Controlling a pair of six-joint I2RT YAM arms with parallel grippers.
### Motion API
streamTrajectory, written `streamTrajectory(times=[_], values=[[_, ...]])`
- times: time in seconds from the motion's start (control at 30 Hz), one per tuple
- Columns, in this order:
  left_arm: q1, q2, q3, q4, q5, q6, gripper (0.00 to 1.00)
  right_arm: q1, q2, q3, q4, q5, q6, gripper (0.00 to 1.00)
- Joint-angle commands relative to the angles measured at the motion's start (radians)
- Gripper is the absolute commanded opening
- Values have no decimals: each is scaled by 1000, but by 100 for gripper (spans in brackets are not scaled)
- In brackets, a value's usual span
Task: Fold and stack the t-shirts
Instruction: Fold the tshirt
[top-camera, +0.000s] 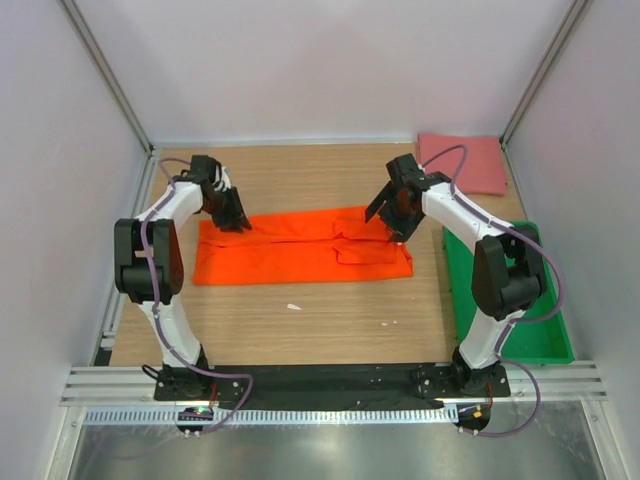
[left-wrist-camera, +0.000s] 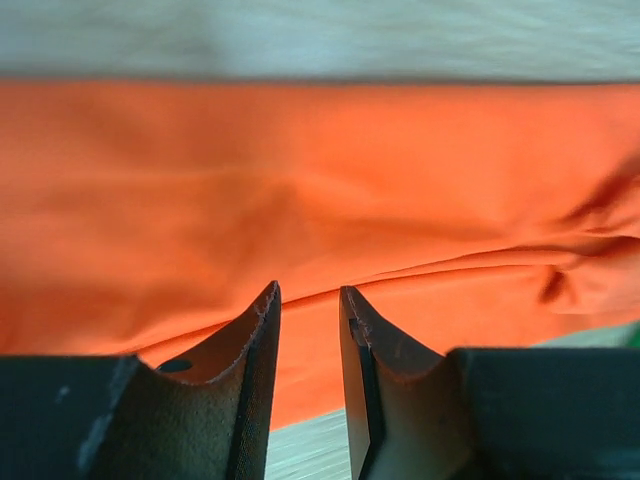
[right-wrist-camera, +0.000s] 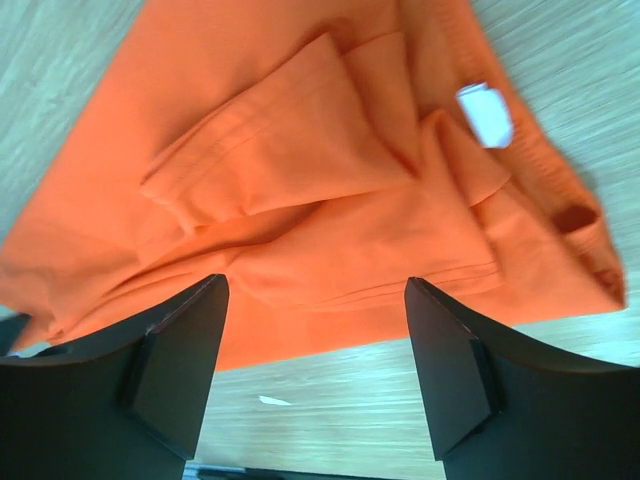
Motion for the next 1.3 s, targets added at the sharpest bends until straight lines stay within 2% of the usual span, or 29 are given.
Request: streamTrajectory(times=[0.0,0.17,0.37,0.47,0.63,0.8,0.97,1.27], values=[[38,-87,-50,-69,-134,49,31,52,32,93,-71,118,134,79],[56,-164,-160,-49,-222,31,30,95,47,107,-70,138,163,79],[114,-156,-210,-26,-282,31,29,109,47,66,-31,96,179,80],[136,-156,-213,-18,-224,55,21,110,51,55,-22,86,173,80],[136,-274,-221,39,-236,22,19,110,54,56,-18,84,166,80],[151,-195,-122,-3,-262,6,7,110,63,61,-24,69,151,80],[174,-101,-64,-46,-299,11,3,110,61,67,-36,70,130,80],[202,-95,-179,-30,-348,35,0,102,70,61,-24,55,113,80]])
